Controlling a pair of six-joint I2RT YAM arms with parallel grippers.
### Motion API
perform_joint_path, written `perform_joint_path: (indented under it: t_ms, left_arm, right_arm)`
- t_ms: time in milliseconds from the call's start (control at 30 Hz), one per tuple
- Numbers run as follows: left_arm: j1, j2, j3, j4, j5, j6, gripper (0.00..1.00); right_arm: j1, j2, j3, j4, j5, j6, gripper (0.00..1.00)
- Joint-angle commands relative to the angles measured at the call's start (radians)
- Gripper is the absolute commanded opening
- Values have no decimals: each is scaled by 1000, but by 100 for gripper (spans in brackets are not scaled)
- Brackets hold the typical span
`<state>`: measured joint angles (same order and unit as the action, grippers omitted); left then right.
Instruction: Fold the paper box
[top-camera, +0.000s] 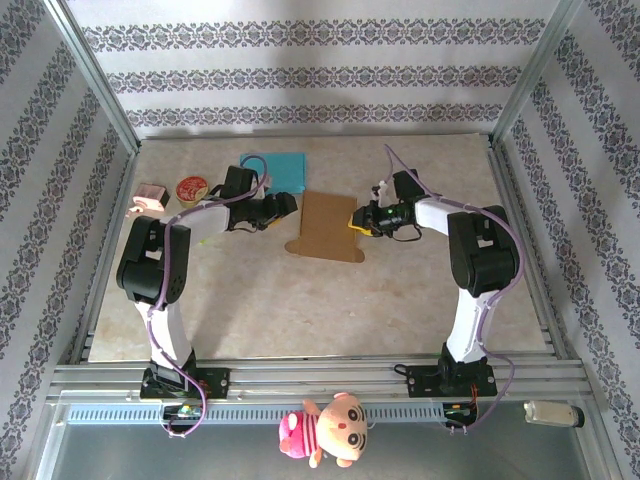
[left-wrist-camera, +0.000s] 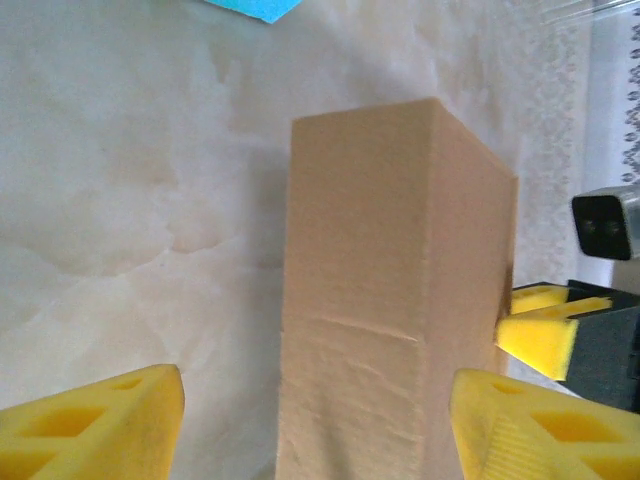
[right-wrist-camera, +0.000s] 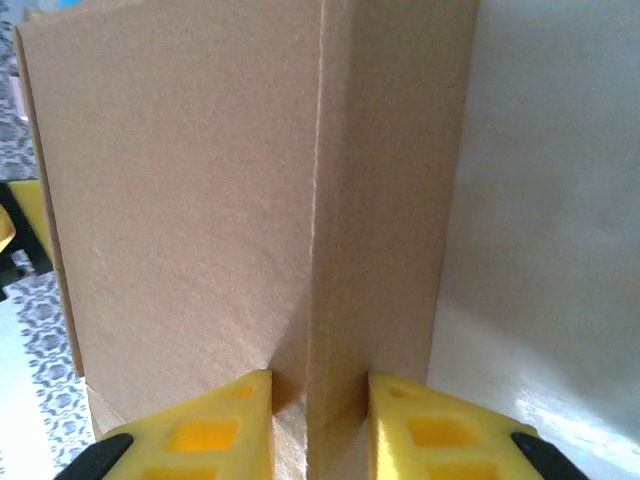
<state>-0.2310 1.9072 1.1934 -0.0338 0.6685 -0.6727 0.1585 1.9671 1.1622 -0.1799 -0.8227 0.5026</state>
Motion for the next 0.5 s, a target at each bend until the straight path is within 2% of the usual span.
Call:
perform_joint_path:
  t_ms: [0, 167, 333, 467]
  left_arm:
    - [4, 58, 16, 109, 132, -69, 72]
    - [-6, 70, -17, 215, 143, -115, 74]
    - [-32, 97, -59, 458, 196, -246, 76]
    - [-45, 148, -68, 500, 189, -310, 76]
  right_arm:
    - [-39, 64, -57, 34, -19, -1, 25]
    - [-39, 97, -53, 51, -36, 4, 25]
    - [-40, 107, -47, 48, -32, 5, 25]
    - [-42, 103, -45, 48, -25, 7, 25]
